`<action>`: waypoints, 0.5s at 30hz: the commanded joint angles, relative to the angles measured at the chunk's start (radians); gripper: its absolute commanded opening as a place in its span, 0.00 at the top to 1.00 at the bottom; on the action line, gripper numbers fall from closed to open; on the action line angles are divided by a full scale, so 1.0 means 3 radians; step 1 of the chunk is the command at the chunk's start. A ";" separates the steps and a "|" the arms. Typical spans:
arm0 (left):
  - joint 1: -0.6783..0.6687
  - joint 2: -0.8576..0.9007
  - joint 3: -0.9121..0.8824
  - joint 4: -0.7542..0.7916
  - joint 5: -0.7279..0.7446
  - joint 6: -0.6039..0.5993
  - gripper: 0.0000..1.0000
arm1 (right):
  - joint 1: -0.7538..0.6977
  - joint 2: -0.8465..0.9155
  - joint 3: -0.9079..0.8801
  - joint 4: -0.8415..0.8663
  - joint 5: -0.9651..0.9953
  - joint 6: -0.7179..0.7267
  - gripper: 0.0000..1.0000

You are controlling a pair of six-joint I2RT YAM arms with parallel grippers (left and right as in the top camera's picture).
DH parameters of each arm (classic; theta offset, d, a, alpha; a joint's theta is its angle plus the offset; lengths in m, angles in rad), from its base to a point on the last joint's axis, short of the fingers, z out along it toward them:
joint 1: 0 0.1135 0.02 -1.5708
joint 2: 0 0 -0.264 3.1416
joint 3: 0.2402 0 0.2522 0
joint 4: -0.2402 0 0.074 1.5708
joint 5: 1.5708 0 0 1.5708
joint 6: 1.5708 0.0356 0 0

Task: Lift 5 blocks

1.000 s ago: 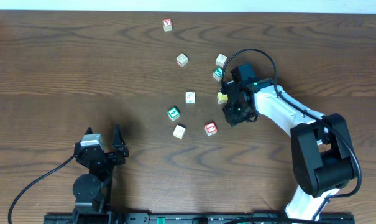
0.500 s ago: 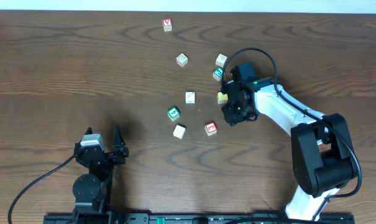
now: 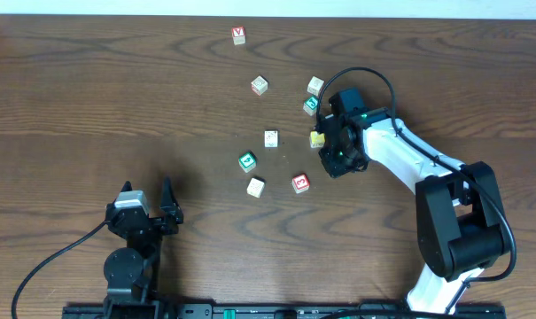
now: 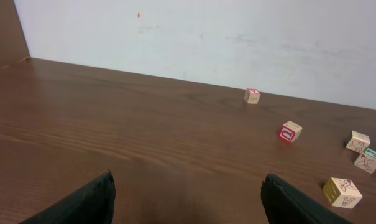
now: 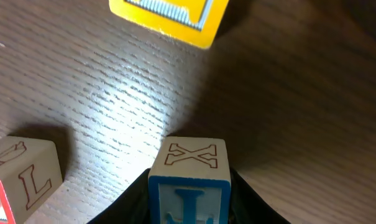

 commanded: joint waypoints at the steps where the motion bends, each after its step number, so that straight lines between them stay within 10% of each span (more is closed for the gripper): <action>1: -0.0008 -0.0020 -0.0065 -0.0125 -0.0079 0.0019 0.24 | 0.0036 0.0009 0.0058 -0.0050 -0.0031 0.0108 0.71; 15: -0.0008 -0.0020 -0.0065 -0.0125 -0.0079 0.0019 0.24 | 0.0278 0.0009 0.0061 -0.0324 -0.0093 0.0903 0.76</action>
